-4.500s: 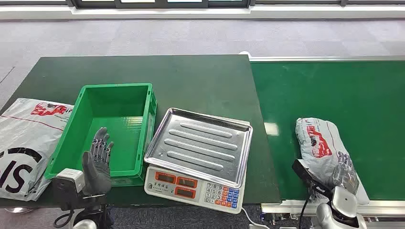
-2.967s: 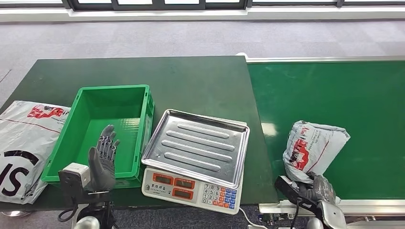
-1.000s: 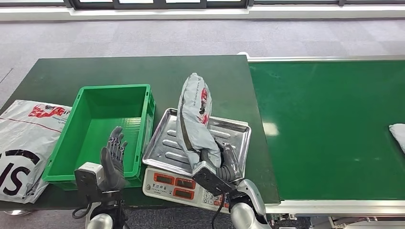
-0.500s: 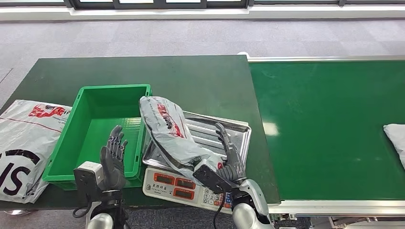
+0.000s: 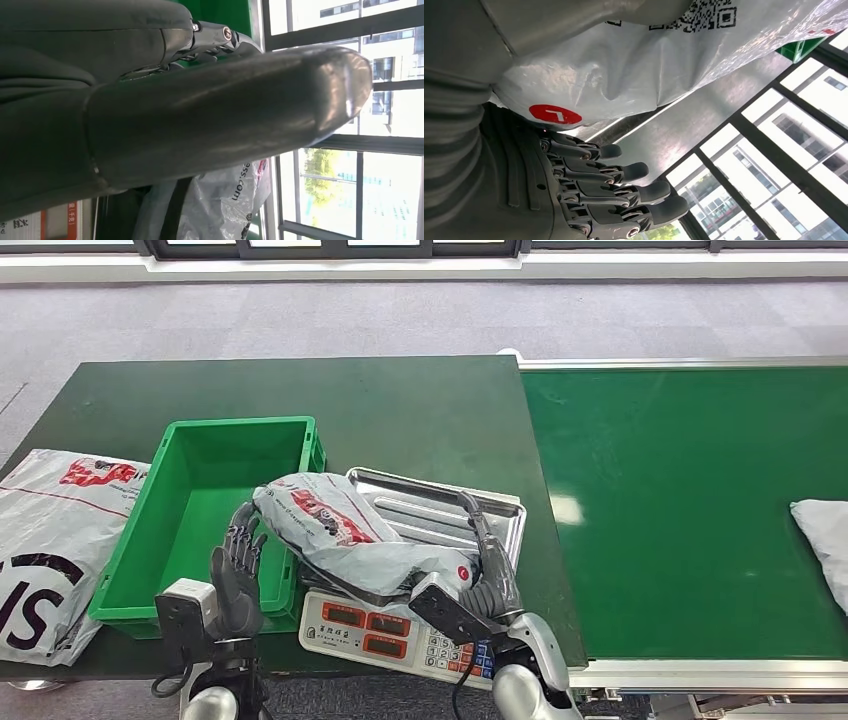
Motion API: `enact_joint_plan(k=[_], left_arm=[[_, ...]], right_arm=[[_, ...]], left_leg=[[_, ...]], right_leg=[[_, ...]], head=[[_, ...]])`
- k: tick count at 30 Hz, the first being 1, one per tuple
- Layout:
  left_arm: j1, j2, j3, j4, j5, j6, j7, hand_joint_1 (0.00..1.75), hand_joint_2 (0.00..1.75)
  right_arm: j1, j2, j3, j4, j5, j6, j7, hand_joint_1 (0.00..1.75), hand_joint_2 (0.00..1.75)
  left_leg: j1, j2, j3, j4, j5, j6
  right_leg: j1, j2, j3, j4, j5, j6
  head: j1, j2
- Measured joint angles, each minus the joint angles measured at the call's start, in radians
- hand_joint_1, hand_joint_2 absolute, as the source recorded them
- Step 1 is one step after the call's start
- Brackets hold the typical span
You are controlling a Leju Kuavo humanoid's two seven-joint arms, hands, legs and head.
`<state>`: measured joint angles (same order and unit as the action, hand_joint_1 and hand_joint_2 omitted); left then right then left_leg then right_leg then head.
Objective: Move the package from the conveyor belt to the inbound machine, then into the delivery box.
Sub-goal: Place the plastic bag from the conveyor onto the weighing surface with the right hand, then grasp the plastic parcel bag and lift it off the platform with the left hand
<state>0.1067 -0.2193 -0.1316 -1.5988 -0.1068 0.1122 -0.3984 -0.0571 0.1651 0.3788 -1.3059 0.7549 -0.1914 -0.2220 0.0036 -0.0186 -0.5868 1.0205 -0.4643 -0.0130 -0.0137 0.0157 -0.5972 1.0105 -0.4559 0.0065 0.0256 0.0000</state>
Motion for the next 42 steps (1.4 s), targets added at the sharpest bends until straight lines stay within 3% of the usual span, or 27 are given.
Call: enact_joint_plan(k=[15, 20, 25, 35, 39, 42], left_arm=[[-0.006, 0.002, 0.001, -0.002, -0.031, -0.034, 0.019, 0.0, 0.0], [-0.006, 0.008, 0.002, -0.025, -0.239, 0.068, 0.023, 0.0, 0.0], [-0.01, 0.033, 0.01, -0.111, -0.468, 0.154, 0.019, 0.0, 0.0], [-0.012, 0.083, -0.017, -0.103, -0.667, 0.334, 0.018, 0.0, 0.0], [-0.021, 0.097, -0.057, -0.06, -0.689, 0.352, 0.026, 0.0, 0.0], [-0.028, 0.105, -0.077, -0.037, -0.716, 0.346, 0.045, 0.0, 1.31]], right_arm=[[0.048, -0.035, 0.0, -0.092, 0.044, -0.063, 0.046, 0.0, 1.75], [0.11, -0.054, -0.008, -0.186, 0.072, -0.057, 0.057, 0.0, 1.75], [0.137, -0.096, -0.017, -0.22, 0.007, -0.056, 0.017, 0.0, 1.75], [0.119, -0.136, -0.021, -0.214, -0.063, -0.059, -0.025, 0.0, 1.75], [0.107, -0.148, -0.021, -0.204, -0.084, -0.061, -0.036, 0.0, 1.75], [0.103, -0.153, -0.021, -0.198, -0.093, -0.061, -0.039, 0.0, 1.75]], left_leg=[[0.0, 0.0, 0.0, 0.0, 0.0, 0.0], [0.0, 0.0, -0.001, 0.0, 0.0, 0.0], [0.0, 0.0, -0.001, 0.0, -0.001, 0.0], [0.0, -0.001, 0.0, 0.0, 0.0, 0.001], [0.0, -0.001, 0.0, 0.0, -0.001, 0.001], [-0.001, -0.001, 0.0, 0.0, -0.001, 0.001]], right_leg=[[0.0, 0.0, 0.0, 0.0, 0.0, 0.0], [0.0, -0.001, 0.0, 0.0, 0.0, 0.0], [0.0, -0.001, 0.0, 0.0, 0.0, 0.0], [0.0, -0.001, 0.001, 0.0, 0.0, 0.0], [0.0, -0.001, 0.001, 0.0, 0.0, 0.0], [-0.001, -0.001, 0.0, 0.0, 0.0, 0.0]], head=[[0.0, 0.0], [0.0, 0.0], [0.0, 0.0], [0.0, 0.0], [0.0, 0.0], [0.0, 0.0]])
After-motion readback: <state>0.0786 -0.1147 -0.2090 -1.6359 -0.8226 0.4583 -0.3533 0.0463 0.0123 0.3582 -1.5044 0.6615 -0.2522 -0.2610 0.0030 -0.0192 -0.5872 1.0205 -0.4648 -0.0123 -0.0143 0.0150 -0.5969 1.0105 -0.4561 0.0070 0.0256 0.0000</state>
